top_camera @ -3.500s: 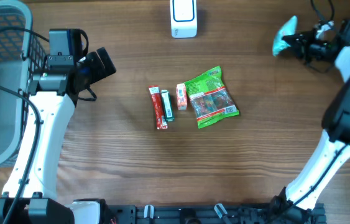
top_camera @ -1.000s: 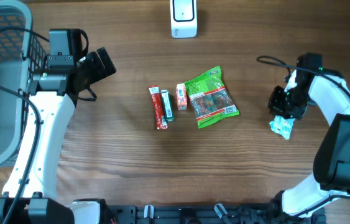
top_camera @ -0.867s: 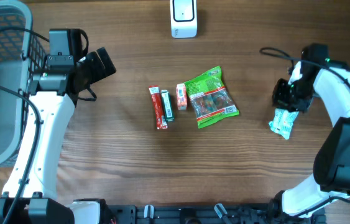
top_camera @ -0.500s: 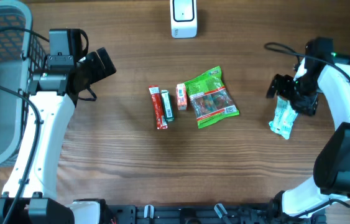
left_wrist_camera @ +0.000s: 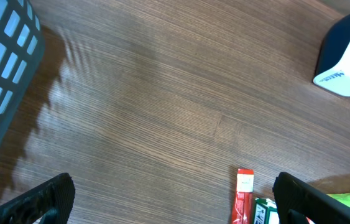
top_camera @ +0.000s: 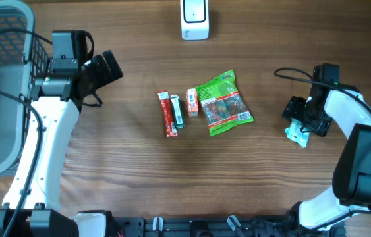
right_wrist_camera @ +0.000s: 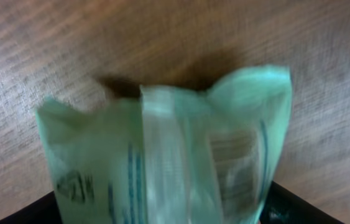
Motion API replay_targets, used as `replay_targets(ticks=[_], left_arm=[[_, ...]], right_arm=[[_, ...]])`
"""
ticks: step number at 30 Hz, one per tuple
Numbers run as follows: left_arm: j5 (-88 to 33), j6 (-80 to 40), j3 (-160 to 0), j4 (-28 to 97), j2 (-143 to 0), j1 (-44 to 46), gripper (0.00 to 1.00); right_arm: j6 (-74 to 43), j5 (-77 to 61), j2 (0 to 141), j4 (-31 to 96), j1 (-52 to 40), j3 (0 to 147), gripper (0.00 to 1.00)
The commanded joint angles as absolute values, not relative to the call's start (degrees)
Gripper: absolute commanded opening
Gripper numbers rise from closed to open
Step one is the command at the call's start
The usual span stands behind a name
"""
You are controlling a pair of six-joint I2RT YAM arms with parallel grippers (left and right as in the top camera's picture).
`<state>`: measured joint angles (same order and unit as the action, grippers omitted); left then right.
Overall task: Scan the item barcode
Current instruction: 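Press the wipes pack flat with the right gripper and release it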
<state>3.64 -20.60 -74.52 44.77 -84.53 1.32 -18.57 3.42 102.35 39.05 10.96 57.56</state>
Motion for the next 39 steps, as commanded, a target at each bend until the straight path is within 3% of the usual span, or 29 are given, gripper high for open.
replay_targets(ticks=[1, 8, 11, 14, 18, 20, 22, 26, 28, 30, 36, 39], left_arm=[[4.4, -19.9, -74.9, 44.7, -84.8, 1.0, 1.00], [4.4, -19.9, -74.9, 44.7, -84.8, 1.0, 1.00], [4.4, -19.9, -74.9, 44.7, -84.8, 1.0, 1.00], [4.4, -19.9, -74.9, 44.7, -84.8, 1.0, 1.00], [4.4, -19.9, -74.9, 44.7, -84.8, 1.0, 1.00], [4.4, -19.9, -74.9, 44.7, -84.8, 1.0, 1.00], [4.4, -19.9, -74.9, 44.7, -84.8, 1.0, 1.00], [4.4, -19.9, -74.9, 44.7, -84.8, 1.0, 1.00], [4.4, -19.9, -74.9, 44.7, -84.8, 1.0, 1.00], [4.4, -19.9, -74.9, 44.7, -84.8, 1.0, 1.00], [4.4, -19.9, -74.9, 44.7, -84.8, 1.0, 1.00], [4.4, -19.9, -74.9, 44.7, -84.8, 1.0, 1.00]], right_arm=[[-11.9, 6.0, 101.5, 34.9, 11.1, 57.5, 0.84], [-7.4, 6.0, 101.4, 26.2, 11.1, 57.7, 0.84], [-7.7, 6.0, 101.1, 30.8, 11.1, 59.8, 0.84], [-7.9, 6.0, 100.1, 37.3, 11.1, 62.2, 0.95], [-14.1, 2.9, 99.7, 42.4, 11.1, 62.3, 0.99], [-15.3, -0.8, 100.0, 43.3, 11.1, 61.0, 0.94], [-15.2, -1.6, 100.0, 39.8, 11.1, 57.8, 0.75], [-14.9, 0.3, 100.0, 31.0, 11.1, 51.4, 0.70], [-12.3, 2.2, 100.0, 29.1, 11.1, 51.0, 0.52], [-9.6, 3.4, 99.9, 27.5, 11.1, 51.6, 0.43], [1.4, 3.6, 99.9, 18.4, 11.1, 53.6, 0.44], [7.6, 3.9, 99.9, 15.6, 11.1, 53.6, 0.61]])
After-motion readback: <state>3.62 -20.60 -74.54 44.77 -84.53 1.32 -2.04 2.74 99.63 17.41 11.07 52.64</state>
